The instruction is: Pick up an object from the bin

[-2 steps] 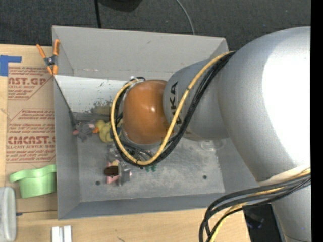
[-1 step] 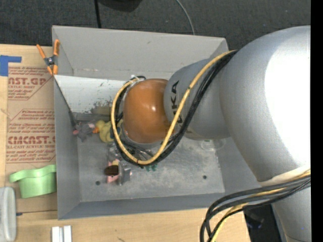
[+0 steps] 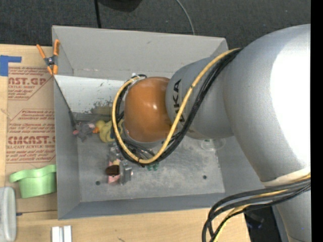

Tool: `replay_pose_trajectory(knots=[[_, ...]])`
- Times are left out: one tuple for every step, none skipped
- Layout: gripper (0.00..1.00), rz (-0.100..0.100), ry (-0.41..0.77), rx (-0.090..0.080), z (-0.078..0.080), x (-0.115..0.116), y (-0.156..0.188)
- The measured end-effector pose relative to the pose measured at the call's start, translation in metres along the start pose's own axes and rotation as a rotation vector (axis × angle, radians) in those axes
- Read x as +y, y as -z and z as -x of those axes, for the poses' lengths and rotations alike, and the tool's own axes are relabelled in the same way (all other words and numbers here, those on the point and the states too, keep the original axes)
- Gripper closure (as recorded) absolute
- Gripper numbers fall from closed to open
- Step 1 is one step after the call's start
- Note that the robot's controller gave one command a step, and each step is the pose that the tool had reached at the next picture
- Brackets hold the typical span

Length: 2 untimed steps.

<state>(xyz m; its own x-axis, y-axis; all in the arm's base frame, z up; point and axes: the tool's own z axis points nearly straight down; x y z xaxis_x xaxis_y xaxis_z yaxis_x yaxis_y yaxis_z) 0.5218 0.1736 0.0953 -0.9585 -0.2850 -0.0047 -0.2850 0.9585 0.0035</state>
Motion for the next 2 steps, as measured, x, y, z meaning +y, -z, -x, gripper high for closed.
replay_pose_trajectory(knots=[[1.0, 0.0, 0.0, -0.001, 0.0, 0.0, 0.016], [1.0, 0.0, 0.0, -0.004, 0.001, 0.0, 0.028]])
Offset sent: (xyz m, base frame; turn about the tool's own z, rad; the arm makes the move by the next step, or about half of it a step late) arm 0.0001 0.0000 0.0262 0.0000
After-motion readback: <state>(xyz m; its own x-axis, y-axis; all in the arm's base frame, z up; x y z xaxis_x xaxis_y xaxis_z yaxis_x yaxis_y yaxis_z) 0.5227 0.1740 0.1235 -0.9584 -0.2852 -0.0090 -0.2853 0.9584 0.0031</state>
